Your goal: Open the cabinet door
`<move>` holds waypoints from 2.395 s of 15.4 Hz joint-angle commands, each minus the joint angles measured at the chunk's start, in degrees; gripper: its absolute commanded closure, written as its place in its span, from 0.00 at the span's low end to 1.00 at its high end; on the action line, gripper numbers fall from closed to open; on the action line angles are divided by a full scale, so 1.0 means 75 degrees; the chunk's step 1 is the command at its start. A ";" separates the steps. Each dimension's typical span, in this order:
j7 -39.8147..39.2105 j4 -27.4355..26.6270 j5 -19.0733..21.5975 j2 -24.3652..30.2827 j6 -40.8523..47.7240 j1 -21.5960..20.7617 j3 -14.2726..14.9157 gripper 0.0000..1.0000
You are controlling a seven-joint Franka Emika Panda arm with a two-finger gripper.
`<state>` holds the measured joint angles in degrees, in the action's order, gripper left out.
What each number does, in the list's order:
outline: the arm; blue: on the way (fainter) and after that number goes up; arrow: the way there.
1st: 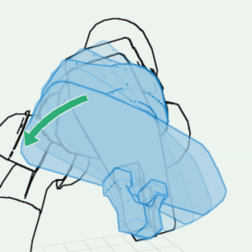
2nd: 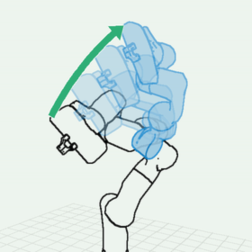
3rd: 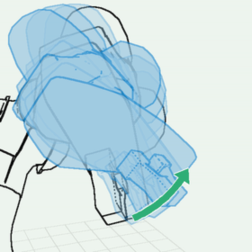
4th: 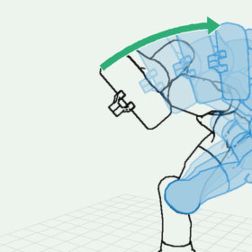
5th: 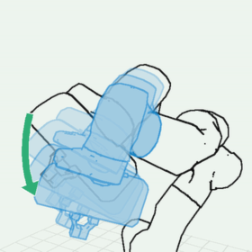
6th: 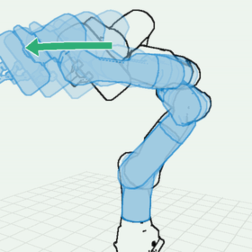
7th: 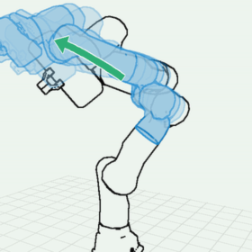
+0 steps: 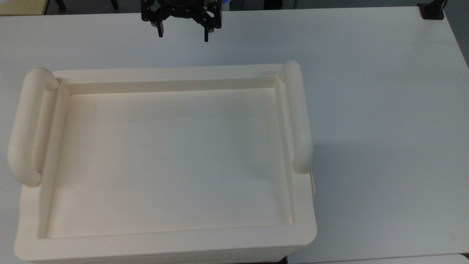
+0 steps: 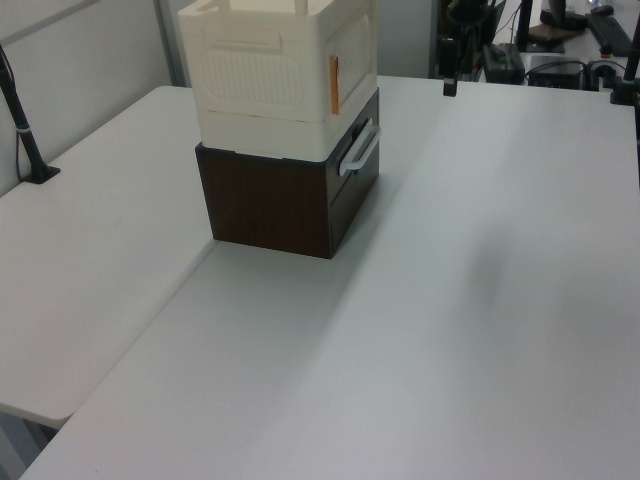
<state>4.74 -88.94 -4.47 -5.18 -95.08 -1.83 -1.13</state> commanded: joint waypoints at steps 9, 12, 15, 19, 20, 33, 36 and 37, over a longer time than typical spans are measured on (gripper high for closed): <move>0.0107 -0.0223 0.0116 0.0175 0.0033 -0.0130 0.0081 0.00; 0.0107 -0.0223 0.0116 0.0175 0.0021 -0.0119 0.0069 0.00; 0.0048 -0.0223 0.0116 0.0175 -0.0026 -0.0107 0.0069 0.00; 0.0025 -0.0188 0.0116 0.0070 -0.0119 -0.0130 0.0069 0.00; 0.0025 -0.0118 0.0116 0.0046 -0.0270 -0.0142 0.0069 0.00; 0.0095 0.1089 0.0092 -0.0880 -0.2683 -0.0763 0.0010 0.00; 0.0410 0.1078 0.0092 -0.0903 -0.3375 -0.0868 0.0010 0.00; 0.0562 0.1089 0.0092 -0.0938 -0.3598 -0.0892 0.0010 0.00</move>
<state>5.72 -81.65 -4.47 -11.56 -117.70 -7.28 -1.51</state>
